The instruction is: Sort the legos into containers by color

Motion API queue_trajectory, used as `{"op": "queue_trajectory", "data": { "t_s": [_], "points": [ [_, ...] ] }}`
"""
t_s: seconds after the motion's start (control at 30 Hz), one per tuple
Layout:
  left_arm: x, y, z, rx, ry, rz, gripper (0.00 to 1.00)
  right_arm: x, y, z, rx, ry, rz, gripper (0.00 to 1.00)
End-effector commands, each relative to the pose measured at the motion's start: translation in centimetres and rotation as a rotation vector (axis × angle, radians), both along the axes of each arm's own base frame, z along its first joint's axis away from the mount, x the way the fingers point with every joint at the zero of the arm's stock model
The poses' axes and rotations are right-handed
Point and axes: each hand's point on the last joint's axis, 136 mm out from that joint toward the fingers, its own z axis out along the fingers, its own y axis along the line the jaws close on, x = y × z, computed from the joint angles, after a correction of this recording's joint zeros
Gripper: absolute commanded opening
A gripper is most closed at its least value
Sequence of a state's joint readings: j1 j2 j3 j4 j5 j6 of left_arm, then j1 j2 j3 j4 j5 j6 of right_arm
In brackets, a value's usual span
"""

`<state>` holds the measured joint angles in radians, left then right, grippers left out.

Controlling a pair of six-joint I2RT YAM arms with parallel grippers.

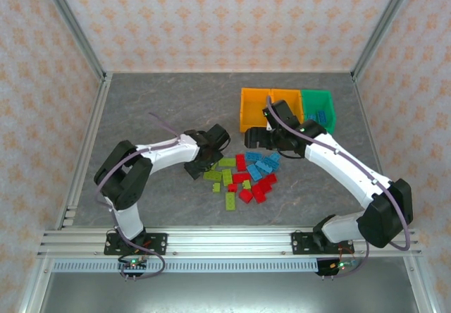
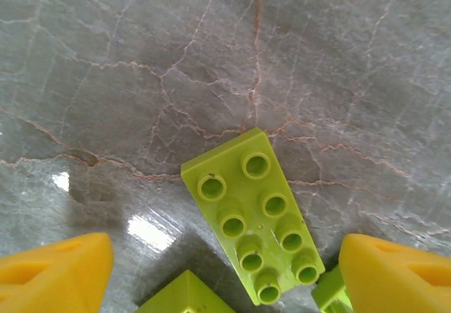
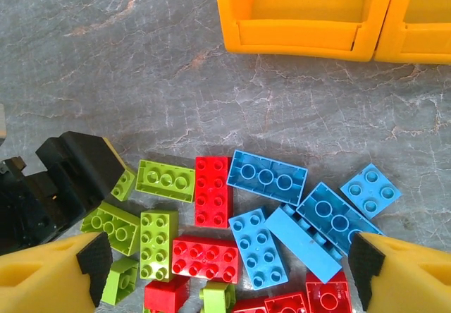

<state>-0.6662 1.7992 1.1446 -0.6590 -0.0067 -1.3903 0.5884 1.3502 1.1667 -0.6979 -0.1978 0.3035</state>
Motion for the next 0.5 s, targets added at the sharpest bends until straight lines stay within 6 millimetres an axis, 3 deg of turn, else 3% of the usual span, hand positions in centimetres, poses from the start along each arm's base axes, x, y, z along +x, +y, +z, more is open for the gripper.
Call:
{"op": "queue_trajectory", "data": {
  "t_s": [0.0,0.2,0.47],
  "points": [
    [0.7,0.0,-0.6,0.005,0.015,0.014,0.80,-0.4,-0.8,-0.7,-0.037,0.018,-0.021,0.89],
    [0.2,0.5,-1.7,0.065,0.068,-0.058,0.66,-0.4,-0.8,-0.7,-0.035,0.021,-0.028,0.89],
    [-2.4,2.6,-3.6,0.133,0.152,-0.119,0.38,-0.2,-1.0,0.3,-0.033,-0.001,-0.041,0.90]
  ]
}}
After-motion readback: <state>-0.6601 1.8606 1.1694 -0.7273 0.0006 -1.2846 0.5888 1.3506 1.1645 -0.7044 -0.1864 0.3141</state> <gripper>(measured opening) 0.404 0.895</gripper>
